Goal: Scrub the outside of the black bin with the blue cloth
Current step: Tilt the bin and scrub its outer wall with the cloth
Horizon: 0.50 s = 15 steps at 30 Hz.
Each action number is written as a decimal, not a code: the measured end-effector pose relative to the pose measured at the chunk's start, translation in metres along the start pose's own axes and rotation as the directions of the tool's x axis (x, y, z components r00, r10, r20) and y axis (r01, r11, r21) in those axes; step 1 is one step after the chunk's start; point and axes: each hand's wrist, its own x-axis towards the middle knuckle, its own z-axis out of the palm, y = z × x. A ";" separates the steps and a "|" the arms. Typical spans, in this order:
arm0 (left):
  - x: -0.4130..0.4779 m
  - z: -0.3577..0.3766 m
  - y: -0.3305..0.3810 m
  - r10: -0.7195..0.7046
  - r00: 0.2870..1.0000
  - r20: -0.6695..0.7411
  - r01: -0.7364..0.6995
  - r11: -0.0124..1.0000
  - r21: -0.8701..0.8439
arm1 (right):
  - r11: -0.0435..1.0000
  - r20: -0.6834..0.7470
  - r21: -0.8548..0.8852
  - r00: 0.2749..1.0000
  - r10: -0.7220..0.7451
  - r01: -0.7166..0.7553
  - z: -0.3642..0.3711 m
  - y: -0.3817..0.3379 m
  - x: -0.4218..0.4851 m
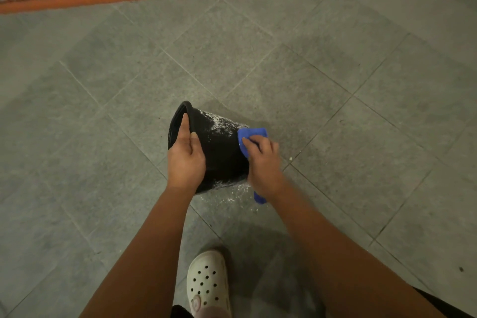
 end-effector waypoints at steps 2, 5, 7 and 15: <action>0.000 0.000 0.002 -0.004 1.000 -0.022 0.004 1.000 -0.016 | 0.999 0.064 0.041 0.998 0.001 -0.004 -0.005 0.007 0.011; 0.000 0.000 0.005 -0.012 0.999 -0.040 0.010 0.999 -0.033 | 0.988 0.139 0.120 0.987 0.080 -0.097 -0.010 0.014 0.011; 0.002 0.001 0.007 0.003 1.000 -0.026 -0.003 1.000 -0.012 | 0.983 0.081 0.131 0.990 0.115 -0.125 -0.011 0.018 0.002; 0.001 0.004 0.008 0.022 1.000 -0.005 -0.021 0.998 0.059 | 0.961 0.103 0.241 0.988 0.112 -0.134 -0.010 0.017 0.002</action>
